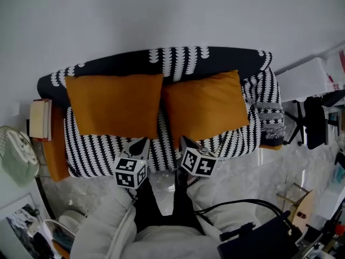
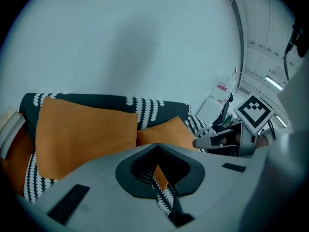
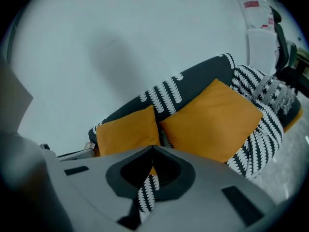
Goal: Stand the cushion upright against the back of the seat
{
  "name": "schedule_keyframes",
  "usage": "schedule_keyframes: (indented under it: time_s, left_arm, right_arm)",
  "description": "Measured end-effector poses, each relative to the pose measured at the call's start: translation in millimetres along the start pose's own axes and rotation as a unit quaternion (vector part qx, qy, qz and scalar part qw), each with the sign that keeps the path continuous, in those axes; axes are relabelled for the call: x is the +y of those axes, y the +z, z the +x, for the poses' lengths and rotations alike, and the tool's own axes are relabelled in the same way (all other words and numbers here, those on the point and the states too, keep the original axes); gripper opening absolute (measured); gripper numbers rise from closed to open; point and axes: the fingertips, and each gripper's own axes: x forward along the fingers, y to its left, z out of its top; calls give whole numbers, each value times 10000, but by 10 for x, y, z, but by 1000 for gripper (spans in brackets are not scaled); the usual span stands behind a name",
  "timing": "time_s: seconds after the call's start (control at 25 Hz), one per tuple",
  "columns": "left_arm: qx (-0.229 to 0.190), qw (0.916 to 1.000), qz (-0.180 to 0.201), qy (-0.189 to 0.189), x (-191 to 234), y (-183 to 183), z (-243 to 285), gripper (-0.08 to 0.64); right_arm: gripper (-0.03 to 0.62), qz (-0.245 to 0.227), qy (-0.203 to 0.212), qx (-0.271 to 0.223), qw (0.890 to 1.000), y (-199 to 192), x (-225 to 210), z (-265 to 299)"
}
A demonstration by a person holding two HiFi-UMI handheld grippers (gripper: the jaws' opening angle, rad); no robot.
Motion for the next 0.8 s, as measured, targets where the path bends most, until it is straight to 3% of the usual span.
schedule_keyframes:
  time_s: [0.4, 0.8]
  left_arm:
    - [345, 9990, -252, 88, 306, -422, 502, 6]
    - [188, 9994, 185, -209, 401, -403, 930, 8]
  right_arm:
    - [61, -18, -3, 252, 9997, -190, -225, 518]
    - [61, 147, -121, 228, 9996, -275, -530, 779]
